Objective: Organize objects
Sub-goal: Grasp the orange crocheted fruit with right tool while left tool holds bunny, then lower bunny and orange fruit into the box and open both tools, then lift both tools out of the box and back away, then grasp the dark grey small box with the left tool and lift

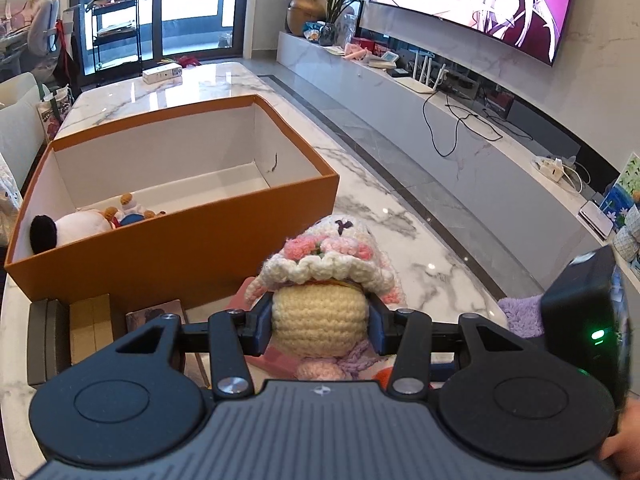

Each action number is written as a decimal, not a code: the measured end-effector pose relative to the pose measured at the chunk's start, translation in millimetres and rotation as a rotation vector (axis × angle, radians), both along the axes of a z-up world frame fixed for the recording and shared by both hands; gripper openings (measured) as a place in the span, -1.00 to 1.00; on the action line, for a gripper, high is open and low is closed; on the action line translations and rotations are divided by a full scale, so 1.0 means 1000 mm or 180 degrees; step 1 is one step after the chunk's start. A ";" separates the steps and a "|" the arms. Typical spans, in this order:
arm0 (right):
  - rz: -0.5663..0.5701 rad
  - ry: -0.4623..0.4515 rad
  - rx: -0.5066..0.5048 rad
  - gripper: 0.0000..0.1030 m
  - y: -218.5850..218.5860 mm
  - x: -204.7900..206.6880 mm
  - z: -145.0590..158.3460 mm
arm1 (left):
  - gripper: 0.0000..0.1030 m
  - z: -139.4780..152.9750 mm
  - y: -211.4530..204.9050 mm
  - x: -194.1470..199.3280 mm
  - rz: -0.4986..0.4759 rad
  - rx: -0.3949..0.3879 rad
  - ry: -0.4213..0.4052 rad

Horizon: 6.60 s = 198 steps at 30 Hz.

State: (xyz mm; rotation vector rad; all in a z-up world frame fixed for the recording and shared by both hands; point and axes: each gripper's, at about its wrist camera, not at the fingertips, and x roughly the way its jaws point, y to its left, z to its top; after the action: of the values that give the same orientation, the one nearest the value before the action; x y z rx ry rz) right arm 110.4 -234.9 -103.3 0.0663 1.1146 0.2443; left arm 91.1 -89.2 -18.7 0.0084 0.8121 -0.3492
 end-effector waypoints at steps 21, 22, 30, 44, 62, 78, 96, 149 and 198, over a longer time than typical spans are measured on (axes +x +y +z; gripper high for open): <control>0.0071 -0.0926 0.0255 -0.04 -0.005 0.014 0.108 | 0.03 0.055 0.043 0.011 0.0358 -0.0464 -0.0480; 0.0105 -0.0974 0.0285 -0.04 -0.003 0.019 0.115 | 0.03 0.057 0.046 0.016 0.0407 -0.0473 -0.0484; 0.0315 -0.1234 0.0403 -0.04 0.020 0.057 0.150 | 0.03 0.067 0.068 0.051 0.0701 -0.0471 -0.0510; 0.0406 -0.0999 0.0342 -0.04 0.040 0.120 0.132 | 0.03 0.022 0.081 0.117 0.0791 -0.0402 -0.0020; 0.0364 -0.0416 0.0513 -0.04 0.048 0.171 0.071 | 0.06 -0.031 0.066 0.141 0.0577 -0.0022 0.0310; 0.0353 -0.0370 0.0321 -0.03 0.057 0.168 0.073 | 0.33 -0.018 0.083 0.129 0.0568 -0.0226 0.0249; 0.0339 -0.0276 0.0328 0.09 0.055 0.164 0.073 | -0.42 -0.027 0.097 0.138 0.0479 -0.0512 0.0449; 0.0485 -0.0965 0.0231 0.27 0.091 0.107 0.114 | -0.42 0.039 0.124 0.067 0.0862 -0.0422 0.0017; 0.0343 -0.0396 0.0043 0.08 0.102 0.048 0.018 | 0.08 -0.043 0.175 0.029 0.1174 0.0051 0.0390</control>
State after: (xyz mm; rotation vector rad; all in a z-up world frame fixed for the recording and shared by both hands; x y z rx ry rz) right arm 158.2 -132.5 -84.9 0.0028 0.9939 0.3477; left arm 120.0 85.8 -62.0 -0.1473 0.9180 0.0057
